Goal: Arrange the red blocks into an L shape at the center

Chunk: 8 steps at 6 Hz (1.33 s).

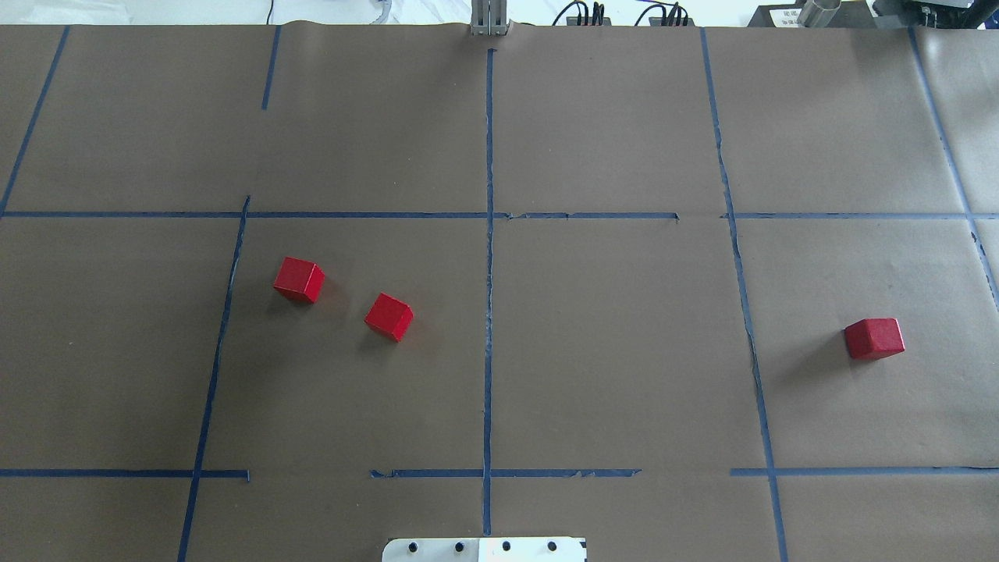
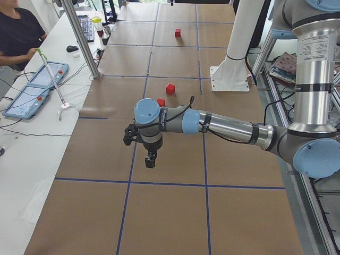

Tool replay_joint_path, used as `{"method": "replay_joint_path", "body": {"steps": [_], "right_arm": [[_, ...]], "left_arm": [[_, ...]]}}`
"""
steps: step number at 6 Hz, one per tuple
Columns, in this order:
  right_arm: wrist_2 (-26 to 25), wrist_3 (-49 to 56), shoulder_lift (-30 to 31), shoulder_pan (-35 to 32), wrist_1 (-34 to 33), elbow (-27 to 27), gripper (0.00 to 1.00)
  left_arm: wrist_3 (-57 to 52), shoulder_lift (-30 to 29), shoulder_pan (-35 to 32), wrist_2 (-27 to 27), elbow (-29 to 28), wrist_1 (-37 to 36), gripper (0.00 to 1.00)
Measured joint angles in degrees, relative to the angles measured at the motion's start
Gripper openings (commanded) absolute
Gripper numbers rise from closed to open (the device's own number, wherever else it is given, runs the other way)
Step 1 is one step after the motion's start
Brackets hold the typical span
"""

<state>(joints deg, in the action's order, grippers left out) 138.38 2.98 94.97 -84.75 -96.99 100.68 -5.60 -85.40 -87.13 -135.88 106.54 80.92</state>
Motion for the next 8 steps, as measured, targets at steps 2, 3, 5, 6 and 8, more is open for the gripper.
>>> {"method": "replay_joint_path", "body": {"steps": [2,3,5,6,8], "right_arm": [[1.38,0.09,-0.04,1.60,1.91,0.25,1.00],[1.33,-0.04,0.30,3.61,5.75,0.29,1.00],[-0.21,-6.87,0.90,9.53,12.25,1.09,1.00],[-3.63,-15.89,1.01,13.91,17.46,2.30,0.98],[-7.51,-33.73,1.29,21.93,24.33,5.13,0.99]], "left_arm": [[0.21,0.54,0.07,-0.23,0.12,0.39,1.00],[0.18,0.49,0.10,-0.29,0.13,0.53,1.00],[0.08,0.57,0.12,-0.31,0.28,0.63,1.00],[0.07,0.58,0.12,-0.34,0.46,0.64,1.00],[0.07,0.58,0.12,-0.35,0.81,0.67,1.00]]}}
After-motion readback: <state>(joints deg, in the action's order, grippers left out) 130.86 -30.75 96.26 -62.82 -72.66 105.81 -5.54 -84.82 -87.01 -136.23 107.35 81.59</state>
